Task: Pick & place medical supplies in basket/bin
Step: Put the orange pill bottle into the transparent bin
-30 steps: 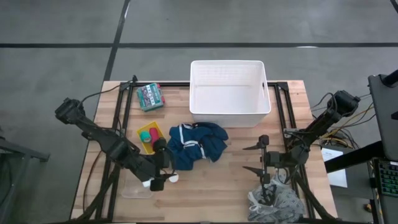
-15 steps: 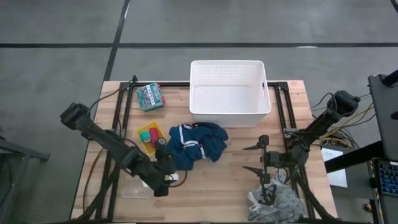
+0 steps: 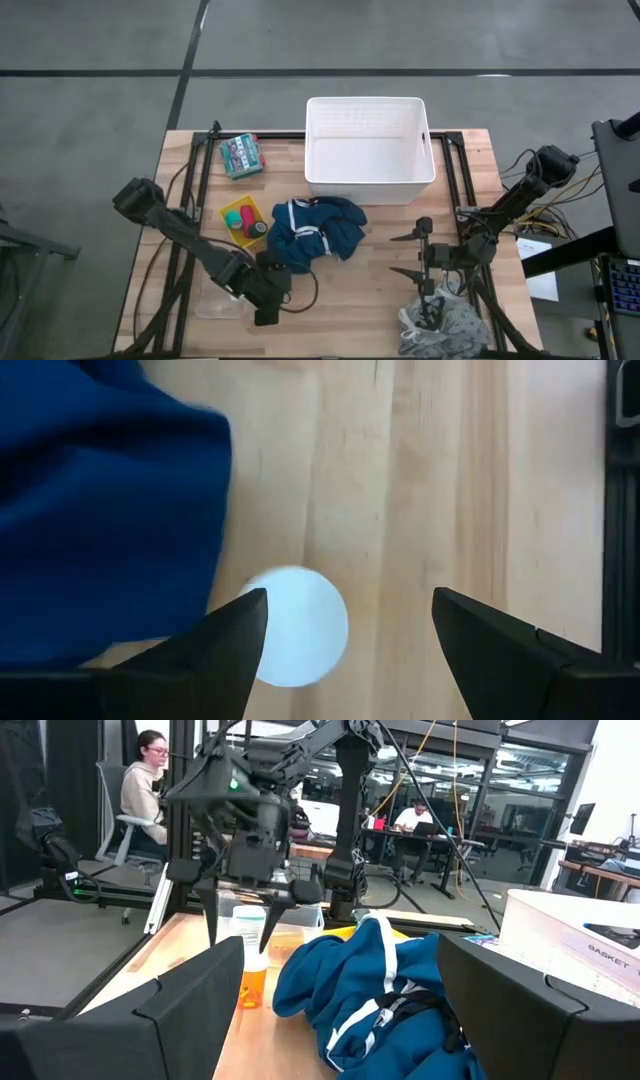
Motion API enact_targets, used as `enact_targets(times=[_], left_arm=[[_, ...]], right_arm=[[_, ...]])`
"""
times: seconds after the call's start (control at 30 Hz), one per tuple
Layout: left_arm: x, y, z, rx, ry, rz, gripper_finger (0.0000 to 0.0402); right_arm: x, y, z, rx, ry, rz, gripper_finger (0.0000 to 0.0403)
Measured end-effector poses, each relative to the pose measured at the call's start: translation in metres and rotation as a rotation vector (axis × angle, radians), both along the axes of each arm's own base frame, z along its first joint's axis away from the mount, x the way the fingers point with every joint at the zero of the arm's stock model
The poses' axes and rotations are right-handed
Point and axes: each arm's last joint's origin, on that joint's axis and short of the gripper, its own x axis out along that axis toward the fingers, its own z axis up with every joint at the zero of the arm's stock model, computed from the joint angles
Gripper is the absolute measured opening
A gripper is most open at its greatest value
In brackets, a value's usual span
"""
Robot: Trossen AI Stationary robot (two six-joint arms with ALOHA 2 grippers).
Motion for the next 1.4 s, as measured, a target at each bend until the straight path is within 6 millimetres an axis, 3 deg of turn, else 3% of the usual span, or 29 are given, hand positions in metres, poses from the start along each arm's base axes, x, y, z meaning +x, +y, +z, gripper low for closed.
enact_targets(times=[0.2,0.77,1.1,1.4], left_arm=[[0.001,0.000,-0.008,0.028,0.034,-0.012,0.0290],[0.002,0.004,-0.006,0.074,0.036,-0.042,0.0290],[-0.002,0.015,-0.025,0.065,0.072,0.004,0.0291],[-0.002,0.016,-0.027,0.056,0.077,0.007,0.0283]], right_arm=[[0.000,0.000,0.000,0.002,0.000,0.000,0.0327],[0.000,0.000,0.000,0.001,0.000,0.000,0.0327],[0.000,0.000,0.000,0.000,0.001,0.001,0.0327],[0.000,0.000,0.000,0.001,0.001,0.000,0.0327]])
